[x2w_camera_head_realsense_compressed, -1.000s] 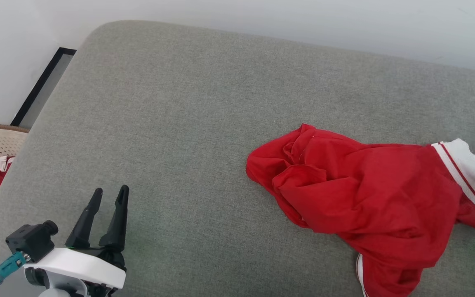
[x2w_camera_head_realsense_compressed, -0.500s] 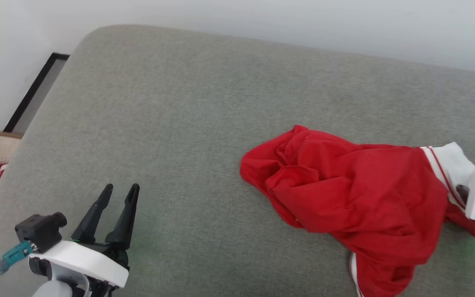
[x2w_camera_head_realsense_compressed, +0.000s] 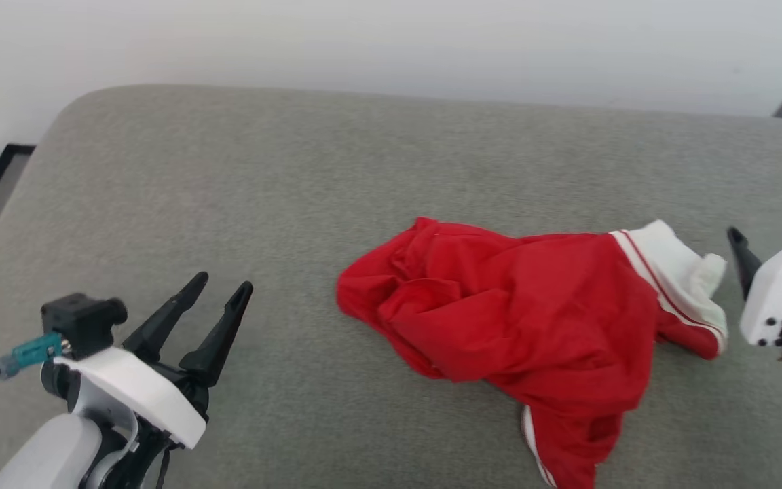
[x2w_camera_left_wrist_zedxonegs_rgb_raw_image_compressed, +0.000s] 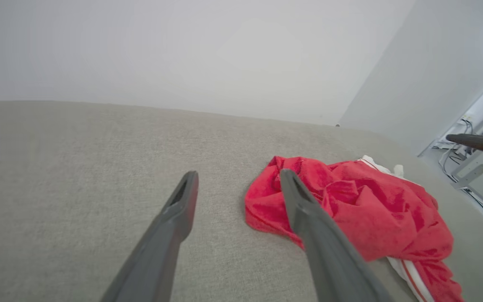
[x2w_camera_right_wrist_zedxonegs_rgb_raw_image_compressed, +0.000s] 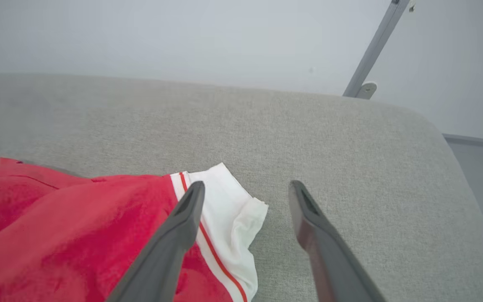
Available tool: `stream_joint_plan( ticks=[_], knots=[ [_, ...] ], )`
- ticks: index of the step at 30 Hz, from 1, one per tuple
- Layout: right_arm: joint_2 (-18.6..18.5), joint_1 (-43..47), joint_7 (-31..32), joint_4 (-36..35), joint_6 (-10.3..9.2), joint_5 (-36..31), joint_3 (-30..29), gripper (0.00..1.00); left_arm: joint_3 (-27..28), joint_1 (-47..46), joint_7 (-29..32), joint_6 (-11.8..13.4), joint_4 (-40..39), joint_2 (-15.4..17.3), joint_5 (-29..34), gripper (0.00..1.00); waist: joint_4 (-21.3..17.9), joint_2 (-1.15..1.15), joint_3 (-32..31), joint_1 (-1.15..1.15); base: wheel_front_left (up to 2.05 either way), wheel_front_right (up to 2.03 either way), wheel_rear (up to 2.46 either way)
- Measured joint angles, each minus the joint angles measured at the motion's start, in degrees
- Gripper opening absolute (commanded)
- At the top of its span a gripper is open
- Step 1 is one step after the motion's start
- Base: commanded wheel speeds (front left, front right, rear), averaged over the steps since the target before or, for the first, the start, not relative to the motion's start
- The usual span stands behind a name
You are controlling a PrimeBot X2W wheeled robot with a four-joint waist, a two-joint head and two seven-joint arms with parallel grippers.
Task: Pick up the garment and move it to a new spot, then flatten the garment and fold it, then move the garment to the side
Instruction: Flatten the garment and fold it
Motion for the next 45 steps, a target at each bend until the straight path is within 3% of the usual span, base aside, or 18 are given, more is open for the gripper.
stream_joint_plan(
  ticks=[10, 21, 26, 33, 39, 45],
  knots=[
    [8.11, 5.54, -18.69, -8.87, 0.00, -5.31, 4.00, 1.00, -5.49, -5.71, 11.31, 0.00, -1.46, 3.64, -3.35, 1.00, -7.04, 0.00, -0.57, 0.00, 0.00, 0.00, 0.00],
    [10.17, 10.88, -35.04, -11.72, 0.00, -8.53, 8.86, 1.00, -10.37, -16.99, 32.36, 0.77, -0.85, 5.15, -7.94, 1.00, -13.40, 0.00, 0.52, 0.00, 0.00, 0.00, 0.00],
    [10.27, 12.22, -37.76, -11.68, 0.00, -5.11, 9.67, 1.00, -12.40, -21.42, 40.64, 2.16, 1.88, 4.86, -8.25, 1.00, -15.67, 0.00, 1.73, 0.00, 0.00, 0.00, 0.00],
    [10.29, 12.82, -38.56, -11.07, 0.00, -2.09, 11.45, 1.00, -16.17, -24.13, 47.78, 4.08, 9.94, 3.46, -6.97, 1.00, -18.75, 0.00, 3.66, 0.00, 0.00, 0.00, 0.00],
    [10.31, 12.73, -38.56, -10.96, 0.00, -0.58, 13.02, 1.00, -19.45, -25.07, 50.47, 4.81, 17.84, 2.37, -3.92, 1.00, -21.18, 0.00, 5.35, 0.00, 0.00, 0.00, 0.00],
    [10.29, 12.15, -38.75, -10.78, 0.00, 0.31, 13.85, 1.00, -20.70, -27.31, 49.55, 3.00, 23.63, 0.40, -2.72, 1.00, -22.36, 0.00, 6.64, 0.00, 0.00, 0.00, 0.00]
  ],
)
